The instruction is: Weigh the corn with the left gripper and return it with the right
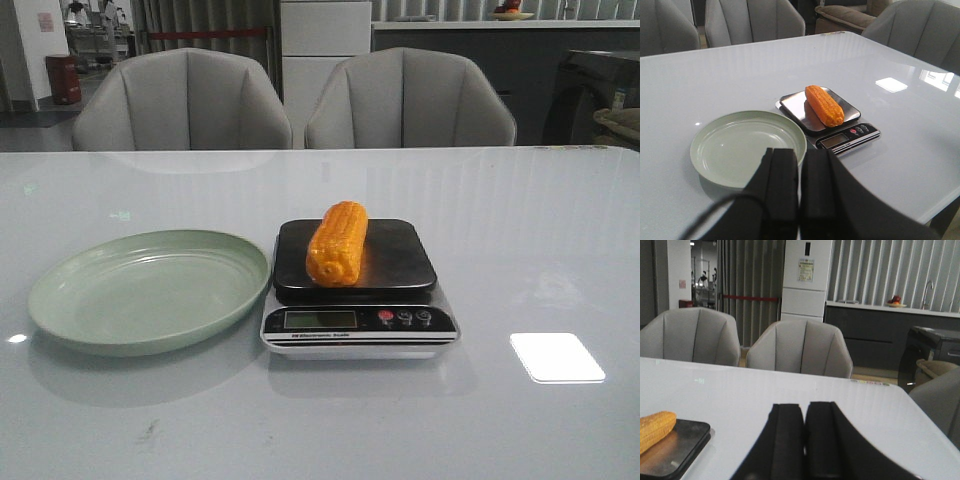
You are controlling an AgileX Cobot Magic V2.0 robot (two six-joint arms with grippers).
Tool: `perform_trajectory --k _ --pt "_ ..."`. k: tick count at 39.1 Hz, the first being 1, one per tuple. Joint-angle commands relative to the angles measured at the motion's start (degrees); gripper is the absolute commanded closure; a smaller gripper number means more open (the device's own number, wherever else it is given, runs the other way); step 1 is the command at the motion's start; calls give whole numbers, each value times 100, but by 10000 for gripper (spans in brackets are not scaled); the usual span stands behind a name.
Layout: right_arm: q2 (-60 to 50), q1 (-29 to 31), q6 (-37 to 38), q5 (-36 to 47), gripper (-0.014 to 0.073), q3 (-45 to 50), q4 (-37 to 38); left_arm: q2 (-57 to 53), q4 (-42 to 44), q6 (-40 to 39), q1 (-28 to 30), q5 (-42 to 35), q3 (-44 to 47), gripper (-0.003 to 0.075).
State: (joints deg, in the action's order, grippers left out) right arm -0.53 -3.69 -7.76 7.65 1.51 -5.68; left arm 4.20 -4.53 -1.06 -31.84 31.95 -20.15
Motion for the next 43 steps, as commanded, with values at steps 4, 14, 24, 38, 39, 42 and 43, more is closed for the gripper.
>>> perform_trajectory --k 4,14,24,38,39,42,43 --pt "-109 29 21 204 437 -156 -225 66 -10 -4 -9 -400 -162 607" --pt "110 29 21 -565 437 -803 -264 66 -10 -4 -9 -400 -162 607" --pt "1347 29 29 -1785 437 -1751 -339 66 -10 -4 -9 -400 -162 607" --pt "2030 29 34 -2123 437 -2046 -434 66 -10 -4 -9 -400 -162 607" --pt "2038 29 34 -2159 437 -2046 -434 66 -10 -4 -9 -400 -162 607" --pt "2126 29 34 -2242 432 -2046 -434 66 -10 -4 -9 -400 -162 607" --pt "2165 29 34 -2277 430 -2046 -434 66 -10 -4 -9 -400 -162 607"
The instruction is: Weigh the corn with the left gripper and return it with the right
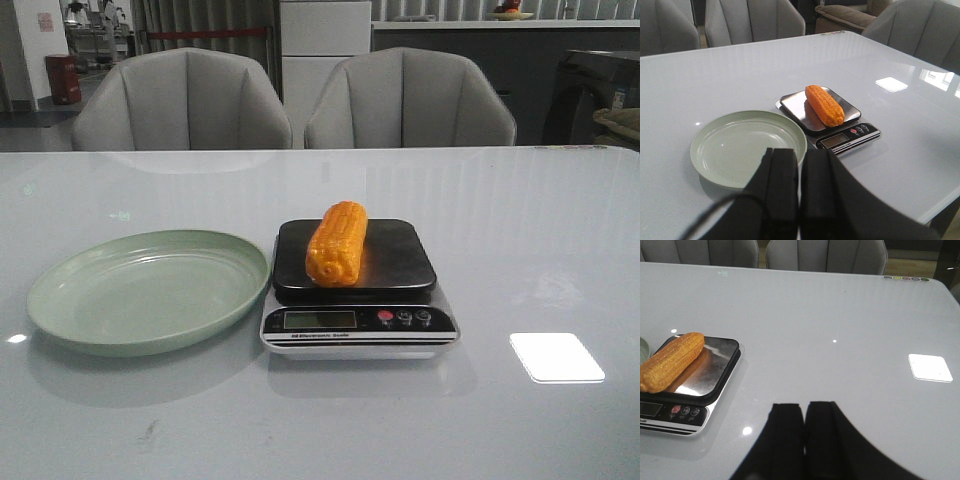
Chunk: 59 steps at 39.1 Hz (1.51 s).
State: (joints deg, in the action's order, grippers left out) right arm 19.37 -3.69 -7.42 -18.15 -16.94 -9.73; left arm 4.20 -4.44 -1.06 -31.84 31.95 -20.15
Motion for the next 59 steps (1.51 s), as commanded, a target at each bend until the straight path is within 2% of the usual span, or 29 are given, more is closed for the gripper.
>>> perform_trajectory --k 1,3,6,7,12,24,35,49,59 --pt "226 22 0 284 424 -201 -29 66 -20 -4 -9 -400 -162 607" --pt "310 -33 0 301 389 -213 -29 66 -20 -4 -9 -400 -162 607" --pt "448 -208 0 378 281 -268 -29 66 -20 -4 -9 -400 -162 607" --pt "495 -265 0 378 211 -292 -29 66 -20 -4 -9 -400 -162 607" --pt "849 -621 -5 360 -27 -461 -29 66 -20 -4 -9 -400 -162 607" --pt "2217 -1630 -5 51 -8 -1284 -78 66 -20 -4 -9 -400 -162 607" --pt "3954 -2448 99 -253 -3 -2682 -877 66 -20 -4 -9 -400 -162 607" --pt "6236 -2546 742 -1641 -3 -5132 -825 66 -20 -4 -9 -400 -162 607" --pt "7499 -2548 2165 -2613 -3 -6718 170 66 -20 -4 -9 -400 -162 607"
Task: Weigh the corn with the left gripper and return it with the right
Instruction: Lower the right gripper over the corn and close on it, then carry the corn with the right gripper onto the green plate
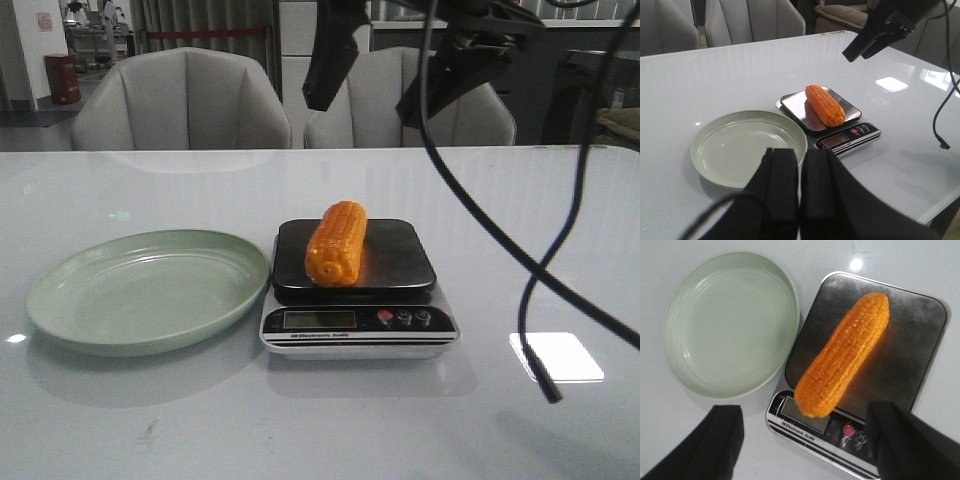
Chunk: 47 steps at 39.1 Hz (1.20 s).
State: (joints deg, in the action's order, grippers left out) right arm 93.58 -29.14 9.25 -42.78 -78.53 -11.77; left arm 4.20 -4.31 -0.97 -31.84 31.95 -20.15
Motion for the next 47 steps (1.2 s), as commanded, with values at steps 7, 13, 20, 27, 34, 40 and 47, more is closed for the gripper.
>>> perform_trajectory --k 7,13,20,27,34,40,47 --pt "713 -25 1608 -769 -3 -1272 879 66 -32 -13 -9 -400 -162 607" --pt "1145 -203 2057 -907 -3 -1503 992 66 -32 -13 -9 -400 -162 607" --pt "1627 -430 2415 -992 -3 -1749 1043 66 -32 -13 -9 -400 -162 607" --pt "2038 -443 2800 -1384 -1 -1830 1322 66 -32 -13 -9 -400 -162 607" --pt "2186 -469 2820 -1258 200 -1838 1315 66 -32 -13 -9 -400 -162 607" --pt "2186 -527 2820 -1317 383 -2106 1241 66 -32 -13 -9 -400 -162 607" --pt "2186 -860 2820 -1125 382 -2511 1177 66 -32 -13 -9 -400 -162 607"
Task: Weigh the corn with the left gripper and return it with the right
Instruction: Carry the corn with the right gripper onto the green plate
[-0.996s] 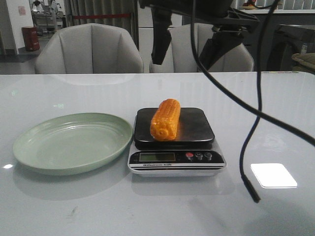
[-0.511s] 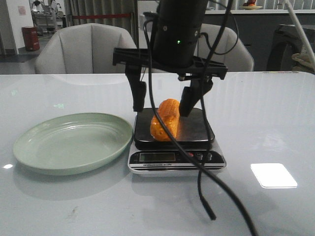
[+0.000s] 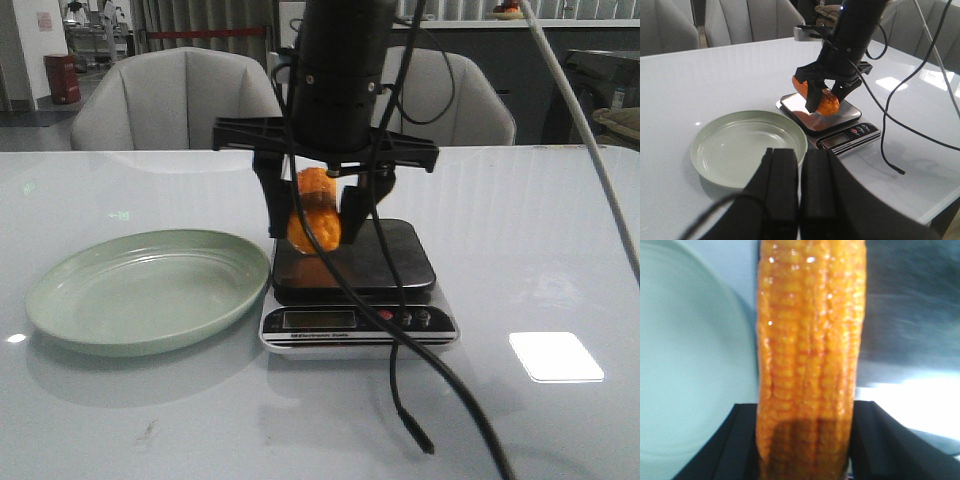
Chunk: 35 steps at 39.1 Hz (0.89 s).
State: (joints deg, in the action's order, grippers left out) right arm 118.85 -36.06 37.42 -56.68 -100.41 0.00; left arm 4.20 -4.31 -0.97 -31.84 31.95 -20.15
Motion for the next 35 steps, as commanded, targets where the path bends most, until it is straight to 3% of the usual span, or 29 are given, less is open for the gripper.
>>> perform_trajectory --k 1,12,20,24,32,35 --pt "-341 -220 4 364 382 -345 -56 66 -32 -13 -9 -400 -162 607" --pt "-164 -809 4 1666 382 -354 -387 66 -32 -13 -9 -400 -162 607" --pt "179 -914 4 1796 366 -371 -604 66 -32 -13 -9 -400 -162 607" --pt "319 -914 4 1926 274 -371 -883 66 -32 -13 -9 -400 -162 607" --pt "436 -932 4 2122 -20 -373 -919 66 -32 -13 -9 -400 -162 607" --pt "421 -932 4 2175 -18 -399 -919 66 -32 -13 -9 -400 -162 607"
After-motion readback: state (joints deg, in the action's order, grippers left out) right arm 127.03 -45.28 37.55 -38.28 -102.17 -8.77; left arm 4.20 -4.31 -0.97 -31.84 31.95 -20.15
